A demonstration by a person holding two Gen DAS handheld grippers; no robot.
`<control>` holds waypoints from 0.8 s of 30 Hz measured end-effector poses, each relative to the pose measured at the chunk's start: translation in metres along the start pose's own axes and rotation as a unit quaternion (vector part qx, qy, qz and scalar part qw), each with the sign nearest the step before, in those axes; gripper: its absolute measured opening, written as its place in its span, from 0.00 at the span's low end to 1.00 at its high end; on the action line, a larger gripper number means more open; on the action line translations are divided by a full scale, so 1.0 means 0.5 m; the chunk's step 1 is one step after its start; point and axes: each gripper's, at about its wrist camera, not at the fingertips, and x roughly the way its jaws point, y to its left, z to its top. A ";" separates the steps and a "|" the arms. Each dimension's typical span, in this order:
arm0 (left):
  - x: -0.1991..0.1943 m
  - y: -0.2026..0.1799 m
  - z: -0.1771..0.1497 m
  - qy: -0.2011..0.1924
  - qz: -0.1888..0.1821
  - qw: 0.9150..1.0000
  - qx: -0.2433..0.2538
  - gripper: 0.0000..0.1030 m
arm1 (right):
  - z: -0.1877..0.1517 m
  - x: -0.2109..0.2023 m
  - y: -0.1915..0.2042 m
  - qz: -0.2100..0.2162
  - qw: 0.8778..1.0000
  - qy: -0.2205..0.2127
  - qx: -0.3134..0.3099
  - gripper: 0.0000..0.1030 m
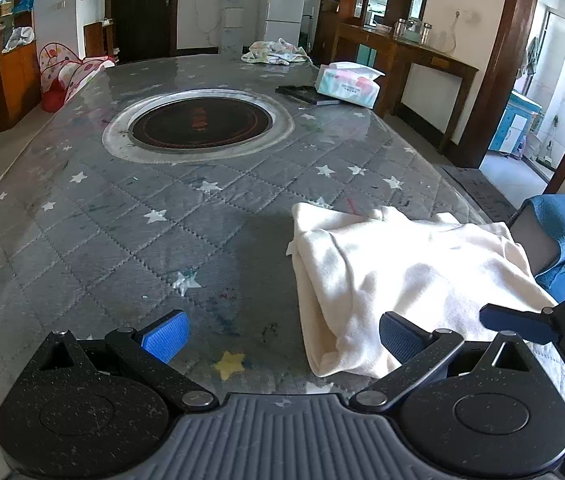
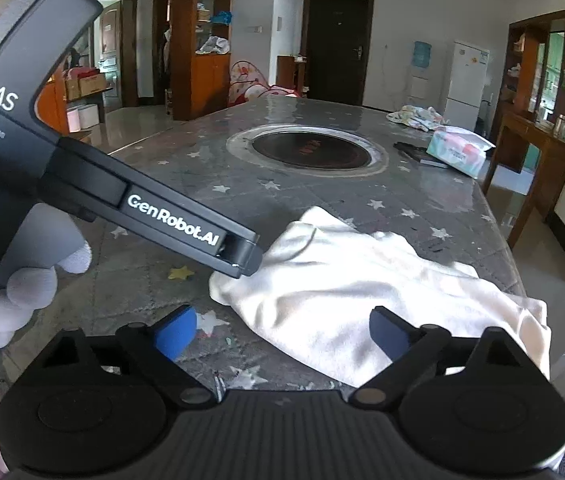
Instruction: Fold clothes
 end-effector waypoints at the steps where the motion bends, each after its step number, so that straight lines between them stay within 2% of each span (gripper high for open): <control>1: 0.001 0.001 0.002 0.000 0.000 1.000 0.000 1.00 | 0.002 0.001 0.001 0.003 1.000 0.000 -0.001 0.89; 7: 0.006 0.012 0.015 -0.003 0.003 1.000 -0.005 1.00 | 0.013 0.013 0.011 0.016 1.000 0.002 -0.019 0.83; 12: 0.011 0.022 0.031 -0.011 0.008 1.000 -0.002 0.99 | 0.023 0.017 -0.003 0.018 1.000 -0.003 -0.007 0.77; 16: 0.019 0.016 0.044 -0.015 0.002 1.000 0.010 0.97 | 0.031 0.017 -0.029 0.003 1.000 -0.005 0.009 0.75; 21: 0.033 0.003 0.058 -0.018 -0.014 0.999 0.026 0.89 | 0.039 0.025 -0.075 -0.022 0.999 -0.006 0.024 0.70; 24: 0.045 -0.011 0.068 -0.019 -0.026 0.999 0.044 0.88 | 0.044 0.037 -0.116 -0.039 0.998 -0.003 0.042 0.66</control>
